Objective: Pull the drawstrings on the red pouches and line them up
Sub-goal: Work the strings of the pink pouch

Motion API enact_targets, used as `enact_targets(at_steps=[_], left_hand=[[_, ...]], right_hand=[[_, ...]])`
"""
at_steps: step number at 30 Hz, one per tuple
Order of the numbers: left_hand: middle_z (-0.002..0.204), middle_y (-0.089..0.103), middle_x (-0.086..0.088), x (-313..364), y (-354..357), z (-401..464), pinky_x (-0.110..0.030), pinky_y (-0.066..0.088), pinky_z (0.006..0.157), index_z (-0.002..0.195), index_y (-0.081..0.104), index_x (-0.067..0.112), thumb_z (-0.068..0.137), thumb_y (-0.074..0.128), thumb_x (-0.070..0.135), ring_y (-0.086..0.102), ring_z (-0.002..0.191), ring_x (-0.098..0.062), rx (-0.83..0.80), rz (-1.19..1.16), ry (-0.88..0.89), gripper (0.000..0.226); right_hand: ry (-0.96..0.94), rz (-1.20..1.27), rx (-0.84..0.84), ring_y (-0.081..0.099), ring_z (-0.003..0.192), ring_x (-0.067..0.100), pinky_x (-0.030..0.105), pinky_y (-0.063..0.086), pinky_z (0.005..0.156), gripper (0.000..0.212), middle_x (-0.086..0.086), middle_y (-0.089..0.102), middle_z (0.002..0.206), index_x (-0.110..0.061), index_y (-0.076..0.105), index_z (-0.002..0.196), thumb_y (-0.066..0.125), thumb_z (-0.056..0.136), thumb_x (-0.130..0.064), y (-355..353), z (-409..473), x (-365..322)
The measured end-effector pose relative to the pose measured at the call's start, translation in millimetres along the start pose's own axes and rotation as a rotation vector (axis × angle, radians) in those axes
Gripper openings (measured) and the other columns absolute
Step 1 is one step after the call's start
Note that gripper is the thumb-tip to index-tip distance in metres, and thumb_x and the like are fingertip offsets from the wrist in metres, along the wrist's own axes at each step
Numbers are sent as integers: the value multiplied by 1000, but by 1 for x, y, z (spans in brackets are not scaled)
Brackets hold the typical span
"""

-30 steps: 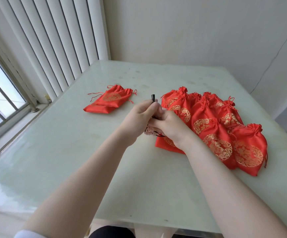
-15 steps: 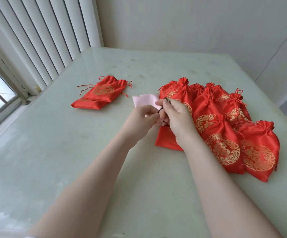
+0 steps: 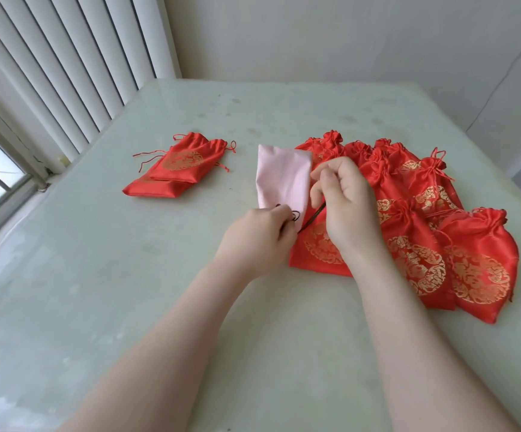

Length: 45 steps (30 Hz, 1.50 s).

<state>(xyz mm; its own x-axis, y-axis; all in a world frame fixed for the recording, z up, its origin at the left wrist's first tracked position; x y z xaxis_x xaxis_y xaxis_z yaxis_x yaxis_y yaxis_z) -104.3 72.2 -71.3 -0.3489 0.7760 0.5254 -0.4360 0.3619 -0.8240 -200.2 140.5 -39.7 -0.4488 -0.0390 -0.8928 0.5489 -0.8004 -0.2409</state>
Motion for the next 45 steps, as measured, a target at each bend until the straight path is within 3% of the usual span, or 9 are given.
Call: enact_targets(at_steps=[5,11,14,19,24,30,37,43,45], left_hand=[[82,52,1,16,9,-5,-30,34,54,85,50,15,87,29,32,52,70,-27,-14,123,163,27],[64,57,-2,3,6,-3,-37,43,58,72,51,11,93,43,34,53,64,-26,-10,-126,65,32],[60,57,-3,-13,8,0,-35,42,59,64,51,12,97,42,27,48,57,-19,-28,-250,-76,37],[49,47,7,-32,7,3,-25,32,51,54,62,21,94,42,19,39,47,-13,-30,-584,-249,46],[43,44,10,-33,10,1,-22,31,47,44,56,23,95,42,16,37,43,-10,-29,-789,-295,53],[44,44,11,-20,17,-3,-19,30,48,59,51,13,94,50,27,36,43,-4,-135,-533,-185,38],[57,49,-11,-8,13,-2,-34,33,55,70,53,0,94,50,31,37,52,-17,-89,-262,-39,40],[76,62,-15,1,6,-3,-42,47,64,81,59,1,81,32,48,58,73,-30,-40,-232,80,54],[74,61,-6,-3,9,-3,-36,45,67,74,58,10,86,40,37,59,77,-26,-83,-277,56,35]], right_hand=[[46,266,-172,36,48,9,20,31,46,23,-8,50,56,-20,56,82,40,95,-10,25,-9,-3],[55,329,-352,56,64,3,14,42,61,28,-7,68,83,-25,56,101,49,92,0,42,-18,-5],[53,301,-229,60,87,6,14,45,73,22,-8,59,106,-25,51,108,50,89,-15,31,-14,3],[70,-39,-179,61,81,-3,20,47,80,36,-14,63,90,-25,59,90,42,89,7,14,-8,23],[39,-159,-243,59,75,-5,9,46,71,16,-14,62,83,-14,65,94,55,88,-4,28,-14,18],[217,78,-315,57,67,-10,10,45,65,16,-6,64,85,-24,57,106,46,96,-17,33,-19,23],[121,383,-187,53,74,21,17,45,63,27,-8,69,69,-18,65,84,53,87,5,23,-17,-4],[125,358,-377,62,70,9,22,48,70,26,-5,69,69,-21,65,76,60,83,3,49,-30,-11],[136,348,-392,60,66,7,22,47,63,25,-7,69,68,-22,65,76,59,84,1,52,-31,-9]])
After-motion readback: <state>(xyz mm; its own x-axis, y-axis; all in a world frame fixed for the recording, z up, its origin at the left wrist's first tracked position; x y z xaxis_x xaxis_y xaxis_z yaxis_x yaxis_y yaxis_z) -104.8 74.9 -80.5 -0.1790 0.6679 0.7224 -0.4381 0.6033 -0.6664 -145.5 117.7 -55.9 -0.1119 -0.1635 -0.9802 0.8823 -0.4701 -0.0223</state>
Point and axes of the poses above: each hand's wrist, its own z-axis towards the middle knuckle, its own y-axis out of the palm, x = y × z, the point moved 9 cm from there along z, towards the middle knuckle
